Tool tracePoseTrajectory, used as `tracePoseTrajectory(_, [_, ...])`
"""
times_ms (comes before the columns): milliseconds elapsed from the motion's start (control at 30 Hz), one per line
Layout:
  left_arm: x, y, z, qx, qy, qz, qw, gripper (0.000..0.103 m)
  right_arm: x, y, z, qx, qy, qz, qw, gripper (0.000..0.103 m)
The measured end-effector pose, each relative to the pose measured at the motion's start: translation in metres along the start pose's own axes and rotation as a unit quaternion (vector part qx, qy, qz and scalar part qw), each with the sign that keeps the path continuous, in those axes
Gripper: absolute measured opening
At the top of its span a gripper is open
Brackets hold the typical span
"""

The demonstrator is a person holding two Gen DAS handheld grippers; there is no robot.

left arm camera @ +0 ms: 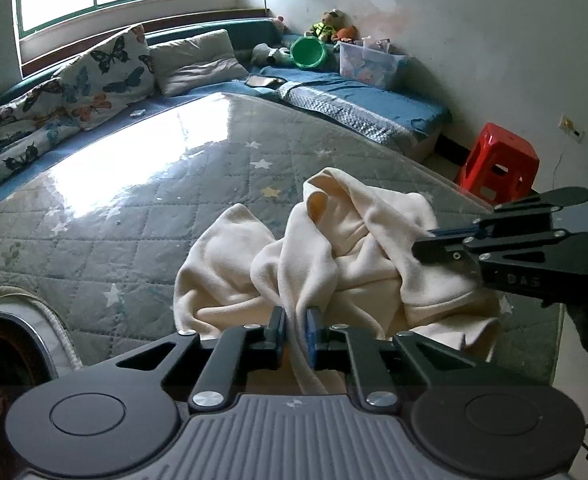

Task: Fold clothes

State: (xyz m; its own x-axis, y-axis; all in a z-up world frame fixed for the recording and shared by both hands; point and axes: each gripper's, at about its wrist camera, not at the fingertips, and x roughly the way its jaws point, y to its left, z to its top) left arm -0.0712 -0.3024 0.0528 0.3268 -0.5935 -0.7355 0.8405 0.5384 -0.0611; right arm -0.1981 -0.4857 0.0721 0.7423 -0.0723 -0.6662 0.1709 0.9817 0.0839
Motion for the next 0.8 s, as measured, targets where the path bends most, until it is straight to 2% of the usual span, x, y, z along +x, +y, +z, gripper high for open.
tracePoseTrajectory(300, [-0.015, 0.016, 0.0, -0.022, -0.015, 0.018, 0.9995, 0.011, -0.017, 0.02, 0.013, -0.017, -0.044, 0.01, 0.999, 0.004])
tracePoseTrajectory(533, [-0.031, 0.03, -0.017, -0.024, -0.012, 0.008, 0.9996, 0.015, -0.023, 0.027, 0.001, -0.031, -0.024, 0.017, 0.999, 0.004])
tracePoseTrajectory(633, [-0.036, 0.03, -0.028, -0.021, -0.01, 0.006, 0.9997, 0.031, -0.022, 0.026, -0.003, -0.029, -0.015, 0.017, 0.999, 0.004])
tracePoseTrajectory(800, [-0.049, 0.025, -0.039, -0.016, -0.016, 0.006, 0.9997, 0.039, -0.019, 0.024, -0.008, -0.025, -0.003, 0.019, 0.999, 0.005])
